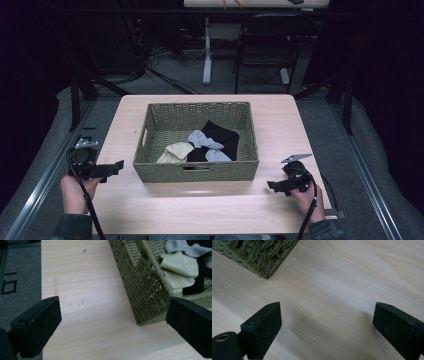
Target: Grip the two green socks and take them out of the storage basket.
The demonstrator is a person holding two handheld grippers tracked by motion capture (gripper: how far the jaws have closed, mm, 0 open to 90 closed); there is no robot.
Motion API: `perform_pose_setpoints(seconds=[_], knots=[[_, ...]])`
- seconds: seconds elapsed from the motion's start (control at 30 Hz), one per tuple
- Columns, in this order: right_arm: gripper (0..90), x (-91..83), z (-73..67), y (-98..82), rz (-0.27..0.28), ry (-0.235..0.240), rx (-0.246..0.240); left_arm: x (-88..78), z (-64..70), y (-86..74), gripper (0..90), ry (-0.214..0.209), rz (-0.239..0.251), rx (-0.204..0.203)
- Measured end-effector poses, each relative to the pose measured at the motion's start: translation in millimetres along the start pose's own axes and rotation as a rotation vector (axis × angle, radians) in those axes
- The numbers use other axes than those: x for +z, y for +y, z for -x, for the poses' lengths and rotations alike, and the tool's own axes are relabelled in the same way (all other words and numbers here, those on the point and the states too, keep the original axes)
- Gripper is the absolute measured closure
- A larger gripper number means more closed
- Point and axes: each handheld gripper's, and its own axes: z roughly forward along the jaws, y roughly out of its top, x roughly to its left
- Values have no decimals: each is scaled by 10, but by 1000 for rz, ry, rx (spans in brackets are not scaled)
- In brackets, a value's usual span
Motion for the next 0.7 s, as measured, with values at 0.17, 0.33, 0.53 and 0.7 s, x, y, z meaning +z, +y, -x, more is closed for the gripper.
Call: perform_pose_setpoints(seconds=[0.17,0.33,0.53,0.7], knots=[[79,5,-3,-4,19,15,16,-23,42,180,1,-12,4,18],[79,4,-2,-4,18,16,15,-34,127,383,1,-29,-1,54],[79,2,-1,-6,21,15,18,-33,263,626,1,-44,1,102],[79,-1,7,-7,23,16,14,7,347,762,2,-57,-3,128]])
